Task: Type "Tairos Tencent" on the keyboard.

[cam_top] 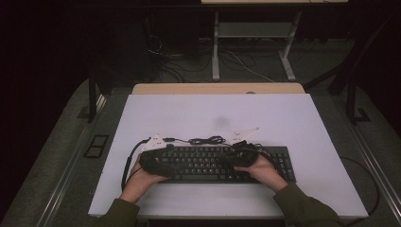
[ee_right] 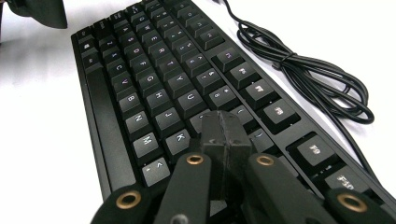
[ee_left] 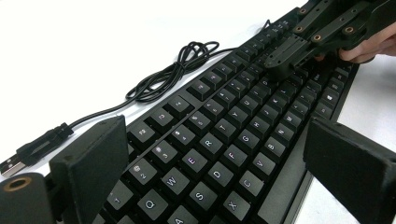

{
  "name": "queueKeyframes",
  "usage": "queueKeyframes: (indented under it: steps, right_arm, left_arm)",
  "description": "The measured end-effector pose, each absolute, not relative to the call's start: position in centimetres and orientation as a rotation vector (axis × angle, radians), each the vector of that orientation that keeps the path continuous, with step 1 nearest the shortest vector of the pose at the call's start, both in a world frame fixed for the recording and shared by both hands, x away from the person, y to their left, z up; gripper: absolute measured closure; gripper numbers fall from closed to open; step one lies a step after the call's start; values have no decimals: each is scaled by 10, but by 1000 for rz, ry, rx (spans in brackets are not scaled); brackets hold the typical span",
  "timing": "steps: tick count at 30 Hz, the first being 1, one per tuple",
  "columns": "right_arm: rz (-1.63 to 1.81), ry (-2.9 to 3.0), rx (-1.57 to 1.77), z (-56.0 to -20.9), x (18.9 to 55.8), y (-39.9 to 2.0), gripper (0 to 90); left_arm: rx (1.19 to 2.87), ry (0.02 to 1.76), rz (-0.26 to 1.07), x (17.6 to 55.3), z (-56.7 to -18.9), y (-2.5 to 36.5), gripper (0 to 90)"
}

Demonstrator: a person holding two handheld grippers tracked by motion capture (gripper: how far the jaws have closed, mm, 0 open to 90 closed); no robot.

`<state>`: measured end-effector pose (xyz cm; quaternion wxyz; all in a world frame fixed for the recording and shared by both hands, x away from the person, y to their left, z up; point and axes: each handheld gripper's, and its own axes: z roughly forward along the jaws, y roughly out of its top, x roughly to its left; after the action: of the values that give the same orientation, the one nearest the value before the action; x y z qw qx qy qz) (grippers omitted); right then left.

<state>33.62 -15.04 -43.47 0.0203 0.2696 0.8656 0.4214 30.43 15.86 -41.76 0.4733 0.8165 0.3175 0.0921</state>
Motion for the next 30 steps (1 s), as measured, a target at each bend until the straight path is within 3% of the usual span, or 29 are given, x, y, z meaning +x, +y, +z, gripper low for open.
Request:
queueKeyframes:
  steps: [18, 24, 30]
  right_arm:
    - [1281, 2691, 837, -437, 336, -147, 893]
    - [1320, 2676, 841, -435, 336, -150, 815]
    - [1370, 2665, 867, -432, 337, -154, 660]
  left_arm:
    - [2003, 773, 230, 304, -417, 160, 60]
    - [2002, 771, 234, 304, -417, 162, 73]
    - [2015, 760, 245, 301, -418, 165, 123]
